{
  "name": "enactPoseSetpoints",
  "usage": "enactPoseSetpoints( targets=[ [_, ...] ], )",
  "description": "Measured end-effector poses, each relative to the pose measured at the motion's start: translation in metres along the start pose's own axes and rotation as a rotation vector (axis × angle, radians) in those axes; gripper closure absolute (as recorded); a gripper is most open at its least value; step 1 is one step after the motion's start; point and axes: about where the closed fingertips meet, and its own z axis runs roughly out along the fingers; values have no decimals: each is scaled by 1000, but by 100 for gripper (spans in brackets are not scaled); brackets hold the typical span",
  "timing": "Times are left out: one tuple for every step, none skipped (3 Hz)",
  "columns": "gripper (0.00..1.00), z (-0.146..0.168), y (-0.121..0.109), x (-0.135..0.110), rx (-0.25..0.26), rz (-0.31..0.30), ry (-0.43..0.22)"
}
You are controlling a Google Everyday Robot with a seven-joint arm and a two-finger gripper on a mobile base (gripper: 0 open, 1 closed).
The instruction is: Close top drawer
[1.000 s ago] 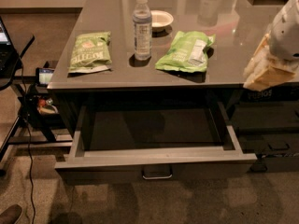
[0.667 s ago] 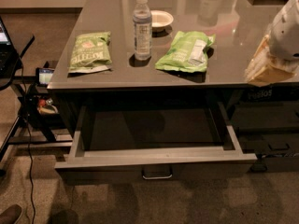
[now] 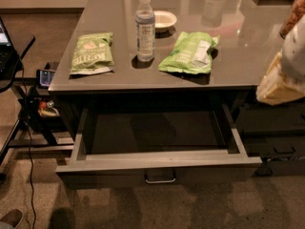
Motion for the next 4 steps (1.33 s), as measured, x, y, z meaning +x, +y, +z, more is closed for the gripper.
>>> enactPoseSetpoints(
  targets=[
    [100,32,22,24,-36,30,38],
    [100,69,37,45,-92,52,57],
    [100,103,48,59,-156,61,76],
    [100,103,49,59,-156,61,77]
  ],
)
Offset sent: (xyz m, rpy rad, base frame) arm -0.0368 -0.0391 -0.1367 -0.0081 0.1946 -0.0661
